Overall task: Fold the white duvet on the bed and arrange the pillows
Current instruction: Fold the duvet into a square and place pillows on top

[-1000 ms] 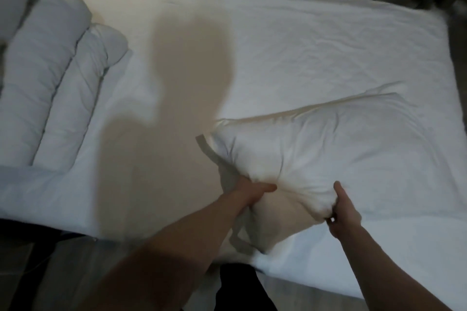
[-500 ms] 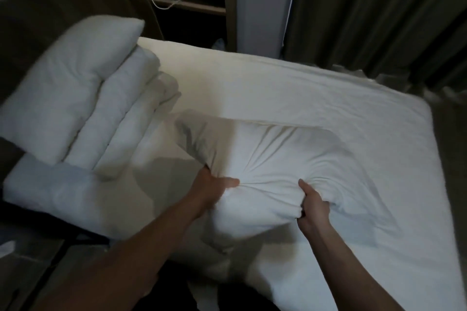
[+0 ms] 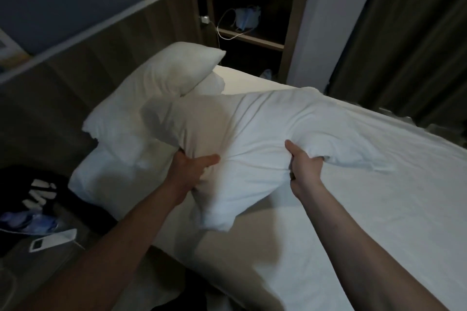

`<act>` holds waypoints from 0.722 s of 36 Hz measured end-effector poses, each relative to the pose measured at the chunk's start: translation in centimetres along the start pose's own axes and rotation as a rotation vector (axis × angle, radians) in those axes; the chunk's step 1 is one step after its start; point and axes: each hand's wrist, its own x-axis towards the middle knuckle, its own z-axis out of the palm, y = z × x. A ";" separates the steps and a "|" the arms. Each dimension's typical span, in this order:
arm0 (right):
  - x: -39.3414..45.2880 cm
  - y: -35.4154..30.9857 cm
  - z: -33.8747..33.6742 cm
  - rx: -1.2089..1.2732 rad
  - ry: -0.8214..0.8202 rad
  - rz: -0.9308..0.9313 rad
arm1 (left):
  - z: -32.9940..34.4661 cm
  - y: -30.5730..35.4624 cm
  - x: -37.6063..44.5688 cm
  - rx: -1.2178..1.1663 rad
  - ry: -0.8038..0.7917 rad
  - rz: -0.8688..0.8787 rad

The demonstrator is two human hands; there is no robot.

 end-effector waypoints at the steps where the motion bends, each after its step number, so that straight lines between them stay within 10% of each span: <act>1: -0.2 0.0 1.8 -0.007 -0.022 -0.017 | -1.4 0.6 0.7 -0.017 0.011 0.011; 26: 1.3 5.6 42.3 -0.266 -0.444 -0.172 | -28.3 8.1 19.7 -0.360 0.320 0.146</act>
